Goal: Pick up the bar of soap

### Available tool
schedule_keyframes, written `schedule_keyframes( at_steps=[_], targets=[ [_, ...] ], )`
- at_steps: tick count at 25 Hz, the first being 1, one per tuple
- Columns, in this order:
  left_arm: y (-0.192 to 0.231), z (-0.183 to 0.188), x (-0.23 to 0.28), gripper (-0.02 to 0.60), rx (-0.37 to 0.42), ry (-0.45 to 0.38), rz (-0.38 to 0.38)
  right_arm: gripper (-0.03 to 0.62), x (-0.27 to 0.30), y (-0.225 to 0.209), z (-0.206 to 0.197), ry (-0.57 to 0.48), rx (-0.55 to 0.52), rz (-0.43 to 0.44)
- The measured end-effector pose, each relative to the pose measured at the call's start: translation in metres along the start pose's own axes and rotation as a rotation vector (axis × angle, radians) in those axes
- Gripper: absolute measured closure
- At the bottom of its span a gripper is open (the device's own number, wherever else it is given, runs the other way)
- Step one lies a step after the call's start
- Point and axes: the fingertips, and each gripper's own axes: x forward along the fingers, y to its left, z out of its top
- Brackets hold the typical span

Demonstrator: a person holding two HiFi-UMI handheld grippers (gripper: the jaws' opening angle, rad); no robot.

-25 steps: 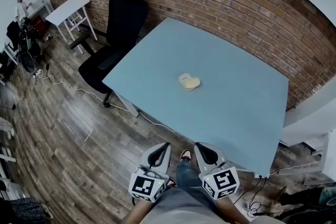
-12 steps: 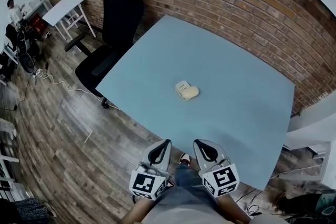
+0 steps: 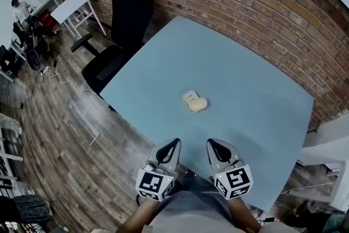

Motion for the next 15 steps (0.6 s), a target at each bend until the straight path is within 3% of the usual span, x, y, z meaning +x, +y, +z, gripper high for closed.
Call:
schedule_keyframes(
  at_steps=[7, 15],
  targets=[
    [0.011, -0.006, 0.024, 0.577, 0.007, 0.033, 0.018, 0.591, 0.009, -0.01, -0.009, 0.01, 0.036, 0.004],
    [0.023, -0.019, 0.061, 0.577, -0.027, 0.067, -0.046, 0.591, 0.035, -0.022, -0.026, 0.068, 0.045, -0.013]
  ],
)
